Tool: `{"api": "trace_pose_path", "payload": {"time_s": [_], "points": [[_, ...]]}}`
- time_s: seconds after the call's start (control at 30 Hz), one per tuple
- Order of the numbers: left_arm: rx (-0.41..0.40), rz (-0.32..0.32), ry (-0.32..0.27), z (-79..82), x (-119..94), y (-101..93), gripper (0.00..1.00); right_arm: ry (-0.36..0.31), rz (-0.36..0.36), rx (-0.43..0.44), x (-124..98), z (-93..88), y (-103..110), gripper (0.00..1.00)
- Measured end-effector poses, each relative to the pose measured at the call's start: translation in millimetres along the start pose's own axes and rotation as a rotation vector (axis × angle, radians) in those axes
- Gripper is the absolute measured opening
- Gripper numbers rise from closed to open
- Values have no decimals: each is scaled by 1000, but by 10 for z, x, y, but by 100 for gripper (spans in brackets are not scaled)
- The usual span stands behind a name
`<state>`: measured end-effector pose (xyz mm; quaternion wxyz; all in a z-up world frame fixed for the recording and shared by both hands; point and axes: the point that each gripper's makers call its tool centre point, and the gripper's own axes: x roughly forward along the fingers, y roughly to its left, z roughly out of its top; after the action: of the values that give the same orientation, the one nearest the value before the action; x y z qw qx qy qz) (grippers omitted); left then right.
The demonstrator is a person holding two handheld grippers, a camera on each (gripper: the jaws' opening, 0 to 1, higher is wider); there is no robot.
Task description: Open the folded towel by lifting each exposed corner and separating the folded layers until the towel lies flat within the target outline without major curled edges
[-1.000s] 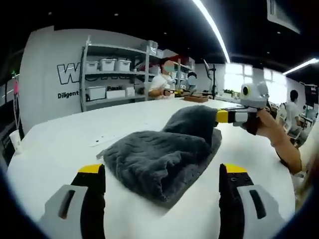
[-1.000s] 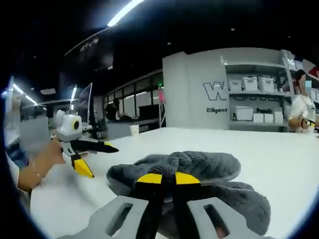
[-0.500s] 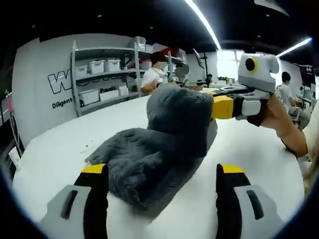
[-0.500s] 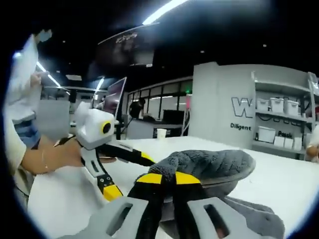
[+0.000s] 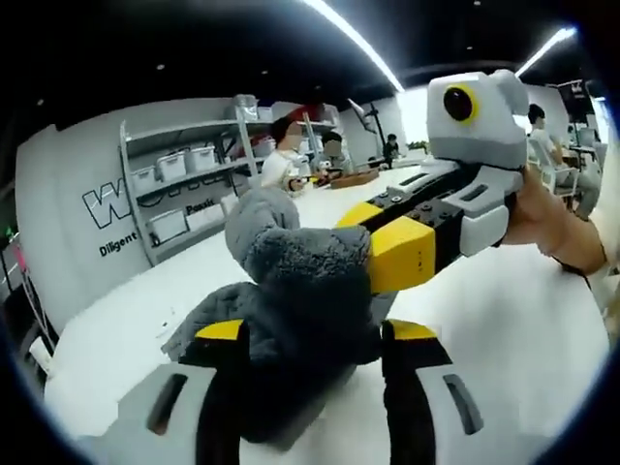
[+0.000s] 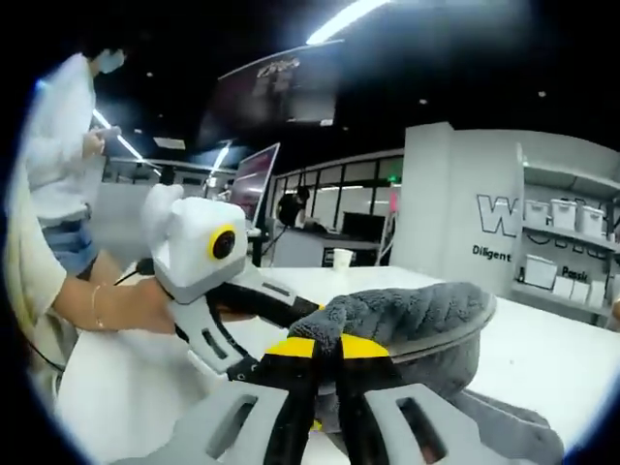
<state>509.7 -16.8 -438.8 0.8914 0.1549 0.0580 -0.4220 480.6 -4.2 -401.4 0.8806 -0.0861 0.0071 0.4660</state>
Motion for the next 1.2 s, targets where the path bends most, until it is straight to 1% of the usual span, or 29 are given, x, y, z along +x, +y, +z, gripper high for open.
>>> {"api": "trace_pose_path", "payload": {"time_s": [0.03,0.17,0.3,0.43,0.53,0.6,0.67,0.7,0.77,0.83,0.9,1.1,1.13,1.2], "points": [[-13,-7,-12,11,-3,-1,37,-3,3,6,-5,4,-3,0],[-36,-52,-30,1,0,-41,7,-11,12,30,-13,8,5,1],[-38,-50,-30,-10,8,-43,4,-1,17,33,-8,-15,16,1],[-49,-20,-38,-5,3,4,3,3,5,32,-16,-22,-13,5],[-48,4,-34,-19,-13,63,3,27,-10,35,-20,-69,-49,15],[-48,24,-30,-29,-28,112,3,59,-27,16,-19,-120,-78,21],[-50,35,-30,-30,-40,143,3,79,-49,-3,-14,-141,-113,31],[-57,51,-36,-26,-57,184,2,89,-57,-12,-13,-152,-124,35],[-61,67,-37,-36,-71,236,2,101,-67,-19,-15,-163,-145,41],[-77,96,-38,-56,-93,314,2,107,-76,-19,-16,-167,-168,49],[-107,113,-49,-67,-122,383,2,111,-78,-13,-15,-172,-183,53],[-138,169,-48,-115,-202,555,2,152,-137,-2,-39,-240,-309,79],[-144,180,-49,-124,-224,595,2,177,-165,9,-67,-293,-386,82],[-151,209,-45,-146,-260,674,2,201,-172,24,-97,-346,-431,81]]}}
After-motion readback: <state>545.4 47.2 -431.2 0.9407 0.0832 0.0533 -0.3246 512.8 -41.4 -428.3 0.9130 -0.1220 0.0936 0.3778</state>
